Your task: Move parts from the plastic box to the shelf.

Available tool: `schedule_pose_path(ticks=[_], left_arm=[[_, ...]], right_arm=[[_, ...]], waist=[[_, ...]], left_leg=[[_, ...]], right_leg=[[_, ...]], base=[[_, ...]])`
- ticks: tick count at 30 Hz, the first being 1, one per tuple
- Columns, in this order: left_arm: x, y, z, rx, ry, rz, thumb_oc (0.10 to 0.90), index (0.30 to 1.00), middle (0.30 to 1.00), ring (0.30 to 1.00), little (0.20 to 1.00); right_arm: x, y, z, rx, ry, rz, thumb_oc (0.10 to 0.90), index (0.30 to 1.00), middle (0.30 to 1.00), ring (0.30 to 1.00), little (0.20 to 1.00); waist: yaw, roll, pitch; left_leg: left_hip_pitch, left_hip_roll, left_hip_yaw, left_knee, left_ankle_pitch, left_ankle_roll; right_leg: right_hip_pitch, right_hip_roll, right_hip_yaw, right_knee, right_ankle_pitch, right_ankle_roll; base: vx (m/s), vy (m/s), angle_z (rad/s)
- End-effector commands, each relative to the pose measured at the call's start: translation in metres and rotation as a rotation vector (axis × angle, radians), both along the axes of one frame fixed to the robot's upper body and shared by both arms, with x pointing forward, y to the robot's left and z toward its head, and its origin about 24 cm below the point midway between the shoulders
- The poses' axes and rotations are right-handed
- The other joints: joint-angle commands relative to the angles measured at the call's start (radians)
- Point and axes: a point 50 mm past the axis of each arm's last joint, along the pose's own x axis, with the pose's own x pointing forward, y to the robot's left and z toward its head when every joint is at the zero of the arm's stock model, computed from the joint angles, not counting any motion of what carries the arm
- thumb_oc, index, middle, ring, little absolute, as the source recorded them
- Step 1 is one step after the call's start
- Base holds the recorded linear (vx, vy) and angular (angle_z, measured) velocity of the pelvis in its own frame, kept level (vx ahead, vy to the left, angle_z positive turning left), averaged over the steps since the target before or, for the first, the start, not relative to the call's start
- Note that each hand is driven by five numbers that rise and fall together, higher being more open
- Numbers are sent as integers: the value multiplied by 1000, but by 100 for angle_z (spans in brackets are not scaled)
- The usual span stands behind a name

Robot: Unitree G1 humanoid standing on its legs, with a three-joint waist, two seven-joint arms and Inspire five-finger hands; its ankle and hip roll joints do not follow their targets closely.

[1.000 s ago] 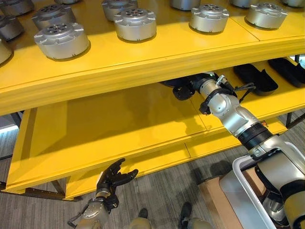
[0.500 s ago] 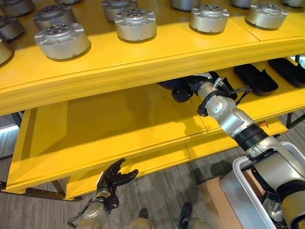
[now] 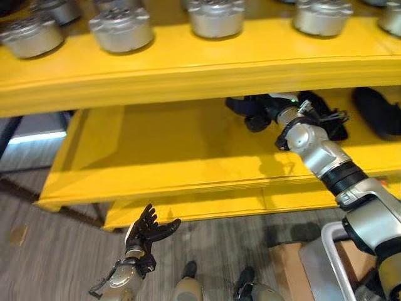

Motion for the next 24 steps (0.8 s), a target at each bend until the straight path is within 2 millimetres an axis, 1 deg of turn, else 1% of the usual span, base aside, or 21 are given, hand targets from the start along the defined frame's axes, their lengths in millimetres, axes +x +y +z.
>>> schedule_pose_path(ticks=[1,2,3,4,5,6,7,8,9,10,14,18,20,23,24], left_arm=[[25,5,36,54,-192,-63,900,1000,1000,1000,1000],[29,1,37,48,-197,-92,900,1000,1000,1000,1000],[30,-2,37,44,-198,-105,900,1000,1000,1000,1000],[30,-3,37,42,-200,-106,900,1000,1000,1000,1000],[31,-4,37,45,-200,-109,900,1000,1000,1000,1000],[32,-6,37,44,-202,-113,900,1000,1000,1000,1000],[33,-7,38,47,-206,-120,900,1000,1000,1000,1000],[33,-6,38,48,-206,-121,900,1000,1000,1000,1000],[36,-8,41,64,-215,-145,900,1000,1000,1000,1000],[38,-9,42,72,-221,-156,900,1000,1000,1000,1000],[45,-6,48,103,-240,-152,900,1000,1000,1000,1000],[47,-4,49,110,-245,-143,900,1000,1000,1000,1000],[46,-3,49,112,-244,-140,900,1000,1000,1000,1000],[45,0,49,114,-237,-124,900,1000,1000,1000,1000],[44,1,48,113,-235,-120,900,1000,1000,1000,1000]], right_arm=[[-10,26,77,89,-320,115,400,300,300,300,300],[-10,16,77,81,-323,85,400,300,300,300,300],[-11,14,78,72,-329,80,400,300,300,300,300],[-11,15,79,68,-328,80,400,300,300,300,300],[-11,18,77,72,-325,83,400,300,300,300,300],[-11,21,76,83,-323,89,400,300,300,300,300],[-10,19,73,97,-312,88,400,300,300,300,300],[-10,19,73,98,-312,88,400,300,300,300,300],[-10,19,68,114,-298,86,400,300,300,300,300],[-9,18,66,110,-294,81,400,300,300,300,300],[-8,17,64,129,-294,67,400,300,300,300,300],[-8,13,64,125,-291,48,400,300,300,300,300],[-7,12,64,121,-293,41,400,300,300,300,300],[-4,8,63,98,-281,14,400,300,300,300,300],[-4,8,63,91,-280,10,400,300,300,300,300]], waist=[[-34,-71,-57],[-61,-59,-60],[-68,-49,-62],[-72,-43,-69],[-72,-33,-75],[-75,-27,-80],[-77,-28,-86],[-76,-30,-86],[-77,-42,-93],[-76,-51,-98],[-72,-80,-103],[-67,-102,-114],[-67,-107,-117],[-62,-125,-125],[-63,-129,-129]], left_leg=[[-6,100,129,17,193,-89],[6,152,208,-23,222,-115],[28,165,234,-44,225,-124],[48,164,237,-65,207,-121],[64,152,242,-101,209,-107],[71,139,238,-106,196,-102],[75,129,244,-99,184,-100],[75,129,244,-98,183,-99],[71,106,240,-61,147,-89],[69,95,239,-49,129,-85],[61,57,232,-13,75,-70],[65,33,233,-3,50,-60],[64,30,231,2,44,-59],[70,28,234,15,26,-55],[68,27,235,13,29,-54]], right_leg=[[124,-80,92,-94,-47,110],[133,-101,71,-72,-59,129],[133,-112,64,-49,-62,140],[133,-118,63,-39,-61,146],[120,-127,57,-38,-31,149],[118,-136,65,-38,-22,156],[123,-148,68,-44,-14,160],[124,-148,68,-44,-13,161],[143,-171,72,-60,6,173],[156,-182,73,-73,16,181],[182,-211,82,-115,50,206],[199,-223,86,-144,71,222],[202,-223,88,-149,74,224],[212,-220,98,-165,82,231],[212,-219,98,-171,87,231]], base=[[30,102,94],[71,112,104],[84,155,99],[-21,183,98],[-20,238,45],[-5,264,3],[46,165,-26],[80,192,-14],[75,183,-7],[94,209,0],[40,144,9],[42,96,5],[14,21,-1],[44,24,-7],[49,12,-9]])
